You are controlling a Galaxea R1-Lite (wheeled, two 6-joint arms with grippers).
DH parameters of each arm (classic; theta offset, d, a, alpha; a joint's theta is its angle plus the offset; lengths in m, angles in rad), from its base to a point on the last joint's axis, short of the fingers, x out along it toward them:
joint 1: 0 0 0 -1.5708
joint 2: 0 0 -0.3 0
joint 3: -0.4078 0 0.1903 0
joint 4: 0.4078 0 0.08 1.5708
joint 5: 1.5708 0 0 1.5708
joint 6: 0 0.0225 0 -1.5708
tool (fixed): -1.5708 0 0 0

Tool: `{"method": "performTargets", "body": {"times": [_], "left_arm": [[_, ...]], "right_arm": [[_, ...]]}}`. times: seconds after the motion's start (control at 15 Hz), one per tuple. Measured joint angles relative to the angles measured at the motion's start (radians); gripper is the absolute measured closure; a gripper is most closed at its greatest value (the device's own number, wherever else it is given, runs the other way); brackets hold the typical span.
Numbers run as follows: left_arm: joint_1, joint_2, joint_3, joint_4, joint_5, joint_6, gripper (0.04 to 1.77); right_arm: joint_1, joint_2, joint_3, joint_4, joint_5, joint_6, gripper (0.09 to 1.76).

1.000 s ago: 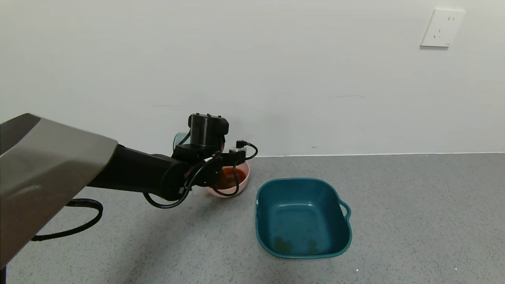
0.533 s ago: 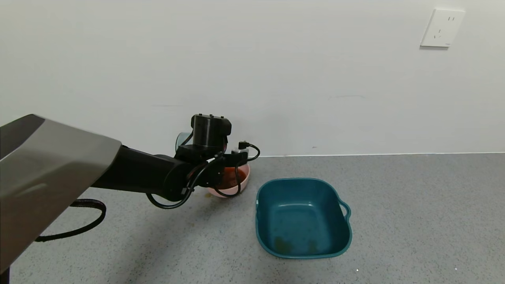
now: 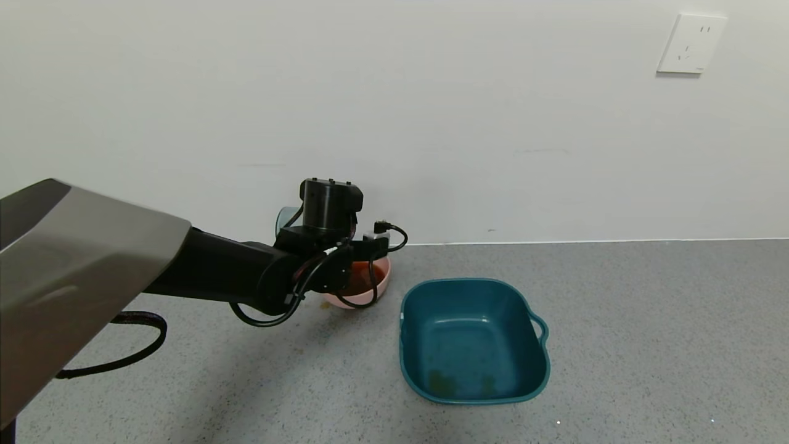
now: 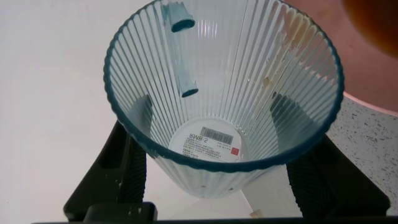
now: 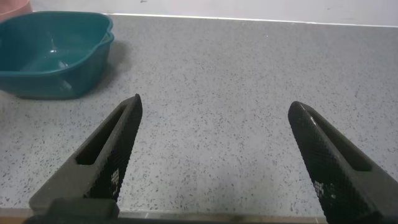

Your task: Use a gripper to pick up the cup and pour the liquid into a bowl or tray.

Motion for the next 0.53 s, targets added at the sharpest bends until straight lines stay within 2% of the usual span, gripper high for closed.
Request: {"method": "performTargets", "body": {"times": [0.33,0.53], "left_arm": [[0.0,-0.006,0.009,-0.021,0.0,-0.017,0.54],[0.0,-0.018,0.019,-0.037,-0.002,-0.114,0.54]], "right_arm": [[0.0,0.0,0.0,0.0,0.0,0.0,0.14],[0.0,0.0,0.0,0.0,0.0,0.0,0.14]]}}
